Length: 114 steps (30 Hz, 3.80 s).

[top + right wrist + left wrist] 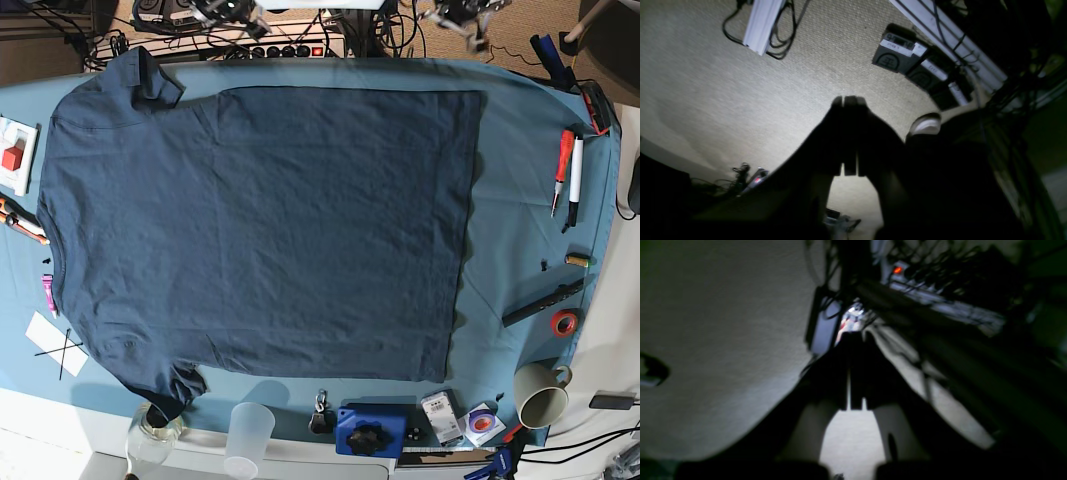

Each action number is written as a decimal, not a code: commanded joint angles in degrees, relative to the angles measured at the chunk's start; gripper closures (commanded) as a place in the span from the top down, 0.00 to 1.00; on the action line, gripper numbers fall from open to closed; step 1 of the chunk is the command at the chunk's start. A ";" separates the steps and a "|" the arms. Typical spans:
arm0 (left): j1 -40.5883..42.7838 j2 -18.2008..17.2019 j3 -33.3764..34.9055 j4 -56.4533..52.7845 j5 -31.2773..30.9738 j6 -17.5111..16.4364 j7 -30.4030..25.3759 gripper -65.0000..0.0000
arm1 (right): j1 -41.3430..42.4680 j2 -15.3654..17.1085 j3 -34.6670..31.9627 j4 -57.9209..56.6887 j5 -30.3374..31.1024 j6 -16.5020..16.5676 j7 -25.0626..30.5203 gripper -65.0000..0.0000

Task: Fold the T-shirt properly

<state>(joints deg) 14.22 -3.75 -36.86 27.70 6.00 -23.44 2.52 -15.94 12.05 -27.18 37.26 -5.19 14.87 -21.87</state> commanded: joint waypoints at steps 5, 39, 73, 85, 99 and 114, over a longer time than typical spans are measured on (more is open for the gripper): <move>6.78 -2.12 -0.02 7.10 -1.01 -3.54 -0.42 0.00 | -6.36 5.55 -0.09 10.84 3.63 0.26 -1.57 0.00; 49.79 0.09 -0.09 82.77 -33.57 7.13 31.39 0.00 | -44.85 14.25 43.39 69.99 49.35 19.61 -30.73 0.00; 50.03 0.04 -0.09 103.41 -35.01 6.91 32.15 0.00 | -32.33 7.65 74.49 70.01 62.62 23.63 -37.13 0.55; 49.70 -0.11 -0.07 103.41 -35.23 6.91 32.00 0.00 | -25.55 7.45 74.49 59.74 68.65 25.13 -40.15 0.55; 49.42 -0.09 -0.07 103.41 -35.23 6.91 32.00 0.00 | -25.16 2.73 74.49 59.74 70.14 24.46 -41.05 0.55; 49.42 -1.05 -0.09 103.41 -35.23 6.91 32.00 0.00 | -25.31 0.79 77.29 59.74 69.18 24.17 -40.85 0.55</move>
<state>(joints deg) 62.83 -4.60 -36.56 130.23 -28.80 -16.34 35.53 -40.62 12.03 49.30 96.33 62.92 38.83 -63.83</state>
